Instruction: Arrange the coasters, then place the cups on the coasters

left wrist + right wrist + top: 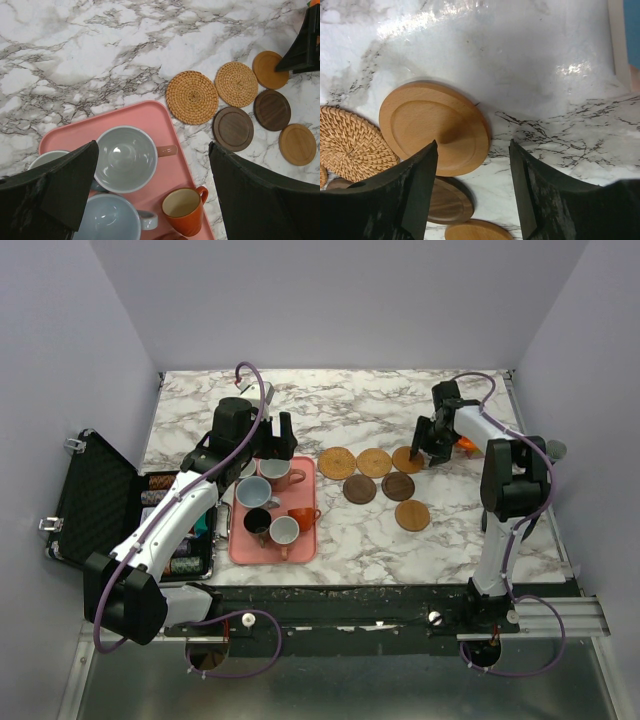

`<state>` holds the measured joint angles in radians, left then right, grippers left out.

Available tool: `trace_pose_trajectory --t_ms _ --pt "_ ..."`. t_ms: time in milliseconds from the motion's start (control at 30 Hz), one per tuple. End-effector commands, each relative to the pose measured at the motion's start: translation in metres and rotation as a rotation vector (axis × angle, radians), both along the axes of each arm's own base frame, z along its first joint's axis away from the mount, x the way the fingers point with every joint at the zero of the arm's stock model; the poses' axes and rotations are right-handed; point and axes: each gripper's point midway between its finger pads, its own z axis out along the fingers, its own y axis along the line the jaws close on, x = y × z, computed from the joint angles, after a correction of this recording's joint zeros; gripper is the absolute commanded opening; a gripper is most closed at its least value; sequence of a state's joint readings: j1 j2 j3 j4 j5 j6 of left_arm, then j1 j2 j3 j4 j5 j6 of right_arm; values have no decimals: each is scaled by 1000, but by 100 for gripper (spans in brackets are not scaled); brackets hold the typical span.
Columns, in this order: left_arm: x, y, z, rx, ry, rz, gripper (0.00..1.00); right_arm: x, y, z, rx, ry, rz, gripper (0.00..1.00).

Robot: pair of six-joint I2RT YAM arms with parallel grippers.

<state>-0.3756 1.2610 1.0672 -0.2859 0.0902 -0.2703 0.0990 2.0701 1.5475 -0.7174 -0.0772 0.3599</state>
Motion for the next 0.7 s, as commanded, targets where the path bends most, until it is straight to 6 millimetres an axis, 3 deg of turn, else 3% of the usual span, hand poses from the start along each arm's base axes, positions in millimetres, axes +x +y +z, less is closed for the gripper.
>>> trace_pose_trajectory --t_ms 0,133,267,667 --pt "-2 -1 0 5 -2 -4 99 11 -6 28 -46 -112 -4 69" --pt "-2 -1 1 3 -3 -5 99 9 -9 46 -55 -187 29 71" --pt "-2 -2 1 1 -2 -7 99 -7 -7 58 -70 -217 62 73" --pt "-5 -1 16 -9 -68 -9 99 -95 9 37 -100 -115 112 73"
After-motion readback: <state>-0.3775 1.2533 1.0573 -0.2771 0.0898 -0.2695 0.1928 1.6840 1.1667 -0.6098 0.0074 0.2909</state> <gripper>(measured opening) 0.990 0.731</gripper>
